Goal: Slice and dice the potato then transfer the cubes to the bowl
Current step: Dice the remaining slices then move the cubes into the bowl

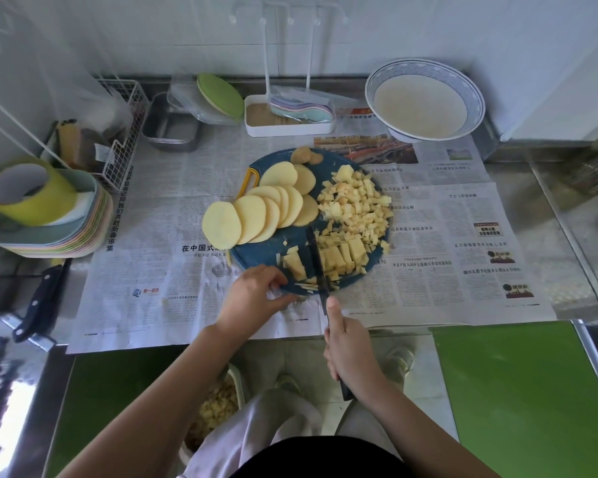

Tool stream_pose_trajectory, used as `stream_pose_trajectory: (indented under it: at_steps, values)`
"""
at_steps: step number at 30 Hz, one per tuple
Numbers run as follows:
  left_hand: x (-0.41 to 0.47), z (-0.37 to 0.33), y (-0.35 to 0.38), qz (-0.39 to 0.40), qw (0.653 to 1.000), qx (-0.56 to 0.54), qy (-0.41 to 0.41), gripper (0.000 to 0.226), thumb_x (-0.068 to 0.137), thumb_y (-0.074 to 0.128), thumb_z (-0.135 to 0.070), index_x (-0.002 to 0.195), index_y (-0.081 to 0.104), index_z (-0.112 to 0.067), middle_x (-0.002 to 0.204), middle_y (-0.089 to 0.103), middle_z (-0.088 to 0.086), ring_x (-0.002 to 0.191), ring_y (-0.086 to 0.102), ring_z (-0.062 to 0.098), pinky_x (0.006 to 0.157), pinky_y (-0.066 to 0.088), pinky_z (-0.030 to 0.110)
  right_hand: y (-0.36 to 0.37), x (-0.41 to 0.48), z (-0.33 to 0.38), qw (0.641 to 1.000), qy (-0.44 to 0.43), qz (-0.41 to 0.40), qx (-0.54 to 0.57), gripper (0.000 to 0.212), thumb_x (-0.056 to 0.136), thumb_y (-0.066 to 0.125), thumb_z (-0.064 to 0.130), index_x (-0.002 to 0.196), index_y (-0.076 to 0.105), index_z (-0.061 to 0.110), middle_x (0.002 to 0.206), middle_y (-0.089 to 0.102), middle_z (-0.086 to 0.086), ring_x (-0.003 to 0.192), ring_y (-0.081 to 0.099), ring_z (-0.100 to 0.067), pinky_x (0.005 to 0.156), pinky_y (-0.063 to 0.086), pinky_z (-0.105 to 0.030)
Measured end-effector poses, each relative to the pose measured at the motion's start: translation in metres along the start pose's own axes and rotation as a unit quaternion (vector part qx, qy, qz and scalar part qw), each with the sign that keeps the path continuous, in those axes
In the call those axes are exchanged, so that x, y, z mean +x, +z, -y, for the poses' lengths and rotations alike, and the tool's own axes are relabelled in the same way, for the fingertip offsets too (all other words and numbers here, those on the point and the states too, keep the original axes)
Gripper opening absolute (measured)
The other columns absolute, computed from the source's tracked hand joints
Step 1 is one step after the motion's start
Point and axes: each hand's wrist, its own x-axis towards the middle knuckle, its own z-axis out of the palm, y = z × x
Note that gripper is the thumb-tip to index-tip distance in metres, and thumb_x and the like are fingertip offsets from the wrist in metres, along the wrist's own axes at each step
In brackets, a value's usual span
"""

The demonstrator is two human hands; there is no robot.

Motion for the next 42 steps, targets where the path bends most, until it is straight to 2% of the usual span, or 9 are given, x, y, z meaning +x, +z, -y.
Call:
stream_pose_trajectory:
  at_steps: [7, 12, 14, 22, 24, 28, 31, 37, 42]
  values:
    - [0.002, -0.006, 0.005, -0.017, 0.999, -0.004, -0.031, 0.02, 0.071, 0.082, -0.021, 0.078, 0.065, -0.012, 0.073, 0.053, -0.008, 0.07, 0.048, 0.01, 0.058, 0.034, 0.02, 0.006, -0.002, 0.004, 0.999, -0.011, 0.018, -0.026, 0.066, 0.096, 0.022, 0.059, 0.047, 0.03, 0.016, 0.032, 0.03, 0.003, 0.03, 0.031, -0.01, 0.047, 0.033, -0.033]
    - [-0.003, -0.016, 0.007, -0.052, 0.997, -0.045, -0.023, 0.039, 0.071, 0.083, -0.022, 0.1, 0.058, -0.013, 0.09, 0.048, -0.007, 0.065, 0.046, 0.003, 0.056, 0.041, 0.016, 0.005, -0.001, 0.004, 0.999, -0.008, 0.02, -0.037, 0.067, 0.091, 0.019, 0.066, 0.046, 0.03, 0.017, 0.031, 0.032, 0.004, 0.03, 0.033, -0.009, 0.047, 0.034, -0.031]
    - [-0.002, -0.019, 0.01, -0.034, 0.999, -0.038, 0.017, 0.035, 0.075, 0.081, -0.02, 0.104, 0.062, -0.015, 0.093, 0.05, -0.005, 0.067, 0.053, 0.007, 0.056, 0.051, 0.025, 0.005, 0.0, 0.005, 0.999, -0.007, 0.023, -0.038, 0.067, 0.09, 0.018, 0.066, 0.047, 0.03, 0.017, 0.031, 0.033, 0.005, 0.03, 0.034, -0.009, 0.047, 0.034, -0.031]
    - [0.002, -0.02, 0.019, -0.06, 0.997, -0.012, 0.046, 0.017, 0.074, 0.08, -0.022, 0.085, 0.07, -0.014, 0.082, 0.055, -0.002, 0.064, 0.054, 0.009, 0.049, 0.041, 0.018, 0.001, -0.003, 0.008, 0.998, -0.014, 0.026, -0.062, 0.066, 0.097, 0.021, 0.057, 0.046, 0.03, 0.016, 0.035, 0.034, 0.005, 0.035, 0.035, -0.008, 0.048, 0.034, -0.03]
    - [0.001, -0.02, 0.022, -0.075, 0.996, 0.004, 0.048, 0.017, 0.072, 0.081, -0.018, 0.08, 0.067, -0.012, 0.078, 0.055, 0.0, 0.063, 0.052, 0.013, 0.049, 0.036, 0.018, -0.003, -0.005, 0.012, 0.993, -0.032, 0.019, -0.108, 0.064, 0.099, 0.022, 0.052, 0.048, 0.033, 0.015, 0.044, 0.038, 0.004, 0.043, 0.038, -0.01, 0.045, 0.031, -0.02]
    - [-0.001, -0.021, 0.027, -0.093, 0.995, -0.004, 0.03, 0.016, 0.073, 0.081, -0.014, 0.077, 0.066, -0.01, 0.078, 0.056, 0.0, 0.065, 0.054, 0.015, 0.047, 0.042, 0.022, -0.008, -0.009, 0.016, 0.988, -0.047, 0.015, -0.149, 0.062, 0.102, 0.023, 0.047, 0.05, 0.035, 0.015, 0.048, 0.04, 0.003, 0.045, 0.038, -0.007, 0.045, 0.035, -0.019]
    - [-0.002, -0.023, 0.028, -0.1, 0.995, -0.021, 0.005, 0.014, 0.073, 0.081, -0.011, 0.077, 0.068, -0.01, 0.08, 0.057, -0.001, 0.066, 0.052, 0.01, 0.048, 0.041, 0.022, -0.011, -0.009, 0.012, 0.991, -0.036, 0.022, -0.13, 0.064, 0.1, 0.022, 0.05, 0.049, 0.032, 0.014, 0.046, 0.035, 0.003, 0.043, 0.035, -0.008, 0.044, 0.027, -0.02]
    - [-0.001, -0.023, 0.029, -0.103, 0.994, -0.046, 0.007, 0.009, 0.078, 0.078, -0.014, 0.082, 0.07, -0.013, 0.083, 0.06, -0.004, 0.072, 0.058, 0.012, 0.053, 0.052, 0.03, -0.025, -0.011, 0.004, 0.999, -0.003, 0.037, -0.036, 0.071, 0.095, 0.019, 0.059, 0.055, 0.042, 0.006, 0.042, 0.036, -0.005, 0.033, 0.037, -0.015, 0.041, 0.034, -0.023]
    - [-0.002, -0.021, 0.027, -0.099, 0.993, -0.071, -0.009, 0.02, 0.076, 0.08, -0.017, 0.09, 0.066, -0.012, 0.086, 0.054, -0.009, 0.071, 0.053, 0.005, 0.059, 0.048, 0.016, -0.026, -0.015, 0.011, 0.998, -0.024, 0.043, -0.026, 0.069, 0.098, 0.02, 0.057, 0.055, 0.042, 0.006, 0.043, 0.034, -0.004, 0.036, 0.034, -0.016, 0.046, 0.034, -0.028]
